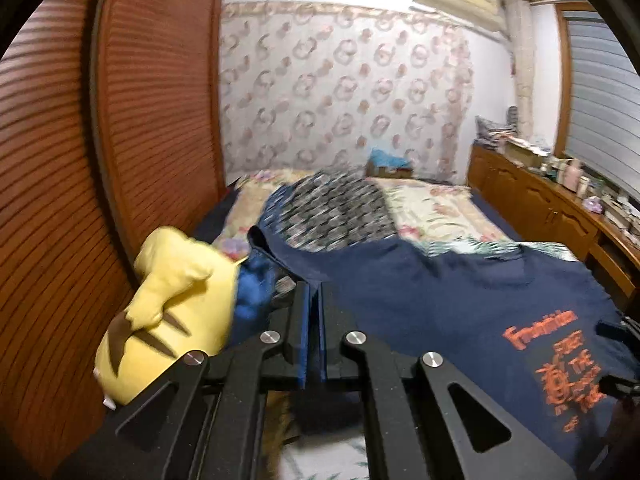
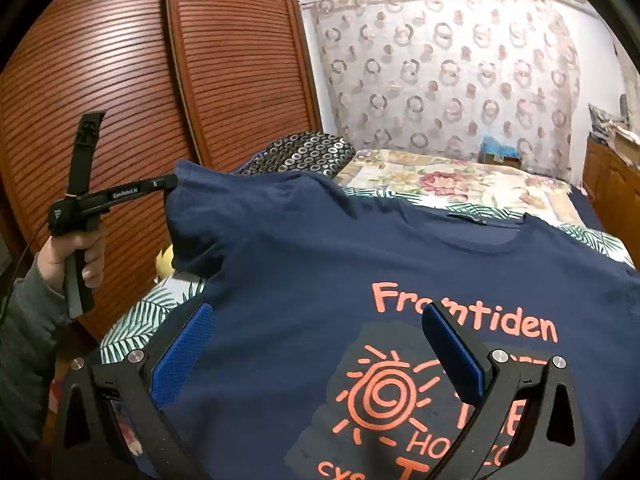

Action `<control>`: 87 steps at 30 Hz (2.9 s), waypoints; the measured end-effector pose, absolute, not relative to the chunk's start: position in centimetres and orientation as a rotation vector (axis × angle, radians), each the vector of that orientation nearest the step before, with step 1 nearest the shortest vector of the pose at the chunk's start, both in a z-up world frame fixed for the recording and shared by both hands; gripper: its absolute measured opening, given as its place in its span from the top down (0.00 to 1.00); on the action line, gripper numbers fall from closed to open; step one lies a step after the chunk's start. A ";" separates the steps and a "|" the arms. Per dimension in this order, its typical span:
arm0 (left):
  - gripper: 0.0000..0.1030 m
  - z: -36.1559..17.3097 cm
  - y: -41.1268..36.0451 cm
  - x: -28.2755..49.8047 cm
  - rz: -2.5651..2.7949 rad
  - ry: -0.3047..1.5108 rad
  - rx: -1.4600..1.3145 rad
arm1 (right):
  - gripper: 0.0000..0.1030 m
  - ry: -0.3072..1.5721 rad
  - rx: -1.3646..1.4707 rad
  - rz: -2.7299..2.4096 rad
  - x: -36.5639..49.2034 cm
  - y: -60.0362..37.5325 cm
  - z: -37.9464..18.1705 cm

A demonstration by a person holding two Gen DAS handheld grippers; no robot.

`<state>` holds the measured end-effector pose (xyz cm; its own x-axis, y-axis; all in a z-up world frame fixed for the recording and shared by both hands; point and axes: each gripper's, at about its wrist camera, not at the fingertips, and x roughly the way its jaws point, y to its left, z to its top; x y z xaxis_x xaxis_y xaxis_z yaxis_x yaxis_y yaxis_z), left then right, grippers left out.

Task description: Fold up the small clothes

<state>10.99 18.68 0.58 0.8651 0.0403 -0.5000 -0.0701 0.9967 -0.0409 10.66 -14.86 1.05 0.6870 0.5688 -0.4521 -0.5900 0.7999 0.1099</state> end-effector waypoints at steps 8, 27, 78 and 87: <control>0.96 3.1 12.6 12.3 -0.106 0.489 -0.033 | 0.00 0.481 -0.016 0.599 11.0 -15.8 0.8; 0.58 2.3 3.8 13.0 -0.278 0.524 0.032 | 0.00 0.487 0.021 0.518 10.7 -15.2 1.1; 0.21 -5.6 8.1 6.5 -0.142 0.634 -0.020 | 0.77 0.668 -0.220 0.527 25.4 -9.5 0.4; 0.22 -5.6 5.6 7.2 -0.179 0.648 -0.003 | 0.58 0.646 -0.205 0.507 22.2 -12.8 1.8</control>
